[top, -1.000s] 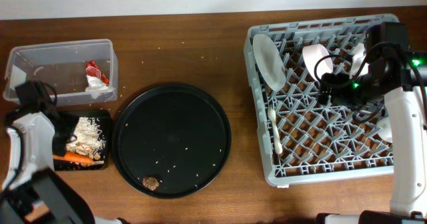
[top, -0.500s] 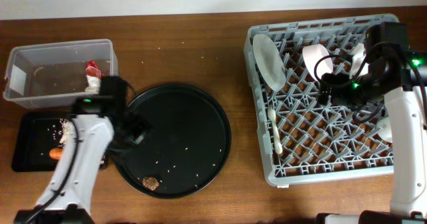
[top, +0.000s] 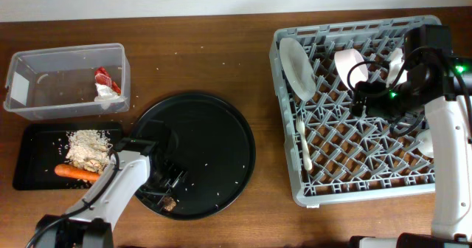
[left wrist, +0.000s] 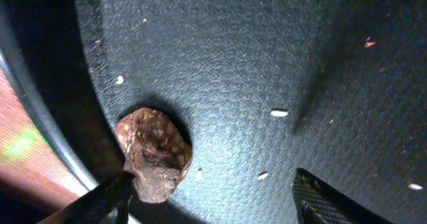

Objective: Sort waste into correct bins and load items into the dishwasher rack
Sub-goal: 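Move the left gripper back and grasp the brown shell piece, then carry the shell piece left and drop it onto the small black tray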

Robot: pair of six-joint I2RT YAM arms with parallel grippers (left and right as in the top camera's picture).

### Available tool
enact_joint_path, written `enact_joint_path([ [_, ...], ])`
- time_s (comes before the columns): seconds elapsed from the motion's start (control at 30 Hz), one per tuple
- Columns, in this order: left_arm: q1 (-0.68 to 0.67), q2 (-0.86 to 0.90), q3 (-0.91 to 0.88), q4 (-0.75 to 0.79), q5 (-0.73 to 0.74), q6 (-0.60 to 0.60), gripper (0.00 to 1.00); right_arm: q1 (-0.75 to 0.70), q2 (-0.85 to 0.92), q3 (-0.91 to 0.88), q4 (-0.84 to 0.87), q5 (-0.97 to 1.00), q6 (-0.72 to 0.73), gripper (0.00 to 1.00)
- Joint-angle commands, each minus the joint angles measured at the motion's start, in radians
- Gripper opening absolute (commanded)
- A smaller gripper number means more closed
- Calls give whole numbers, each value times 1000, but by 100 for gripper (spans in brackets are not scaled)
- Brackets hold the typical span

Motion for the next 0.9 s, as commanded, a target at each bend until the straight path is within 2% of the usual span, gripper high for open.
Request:
enact_joint_path([
  [0.0,-3,6,-92,111,-11,-22,69,-2,4,-6,-2,-5,-8,99],
  [0.03,-3,6,-104,121,-11,-22,62,-2,4,-6,-4,-5,-9,99],
  [0.1,-3,6,-110,120,-11,-21,56,-2,4,-6,-5,-5,-8,99],
  [0.27,-3,6,-110,101,-12,-21,53,-2,4,-6,-4,-5,-9,99],
  [0.3,-3,6,-110,103,-12,-21,50,-2,4,-6,-5,-5,-9,99],
  [0.43,-3,6,-110,127,-12,-21,28,-2,4,-6,-5,-5,-9,99],
  [0.63,-3,4,-73,127,-26,1,27,-2,4,-6,-5,-5,-11,99],
  [0.8,0,-19,36,106,-88,100,26,-2,4,-6,-5,-4,-11,99],
  [0.87,53,-23,145,48,-133,167,26,-2,4,-6,-5,10,-11,99],
])
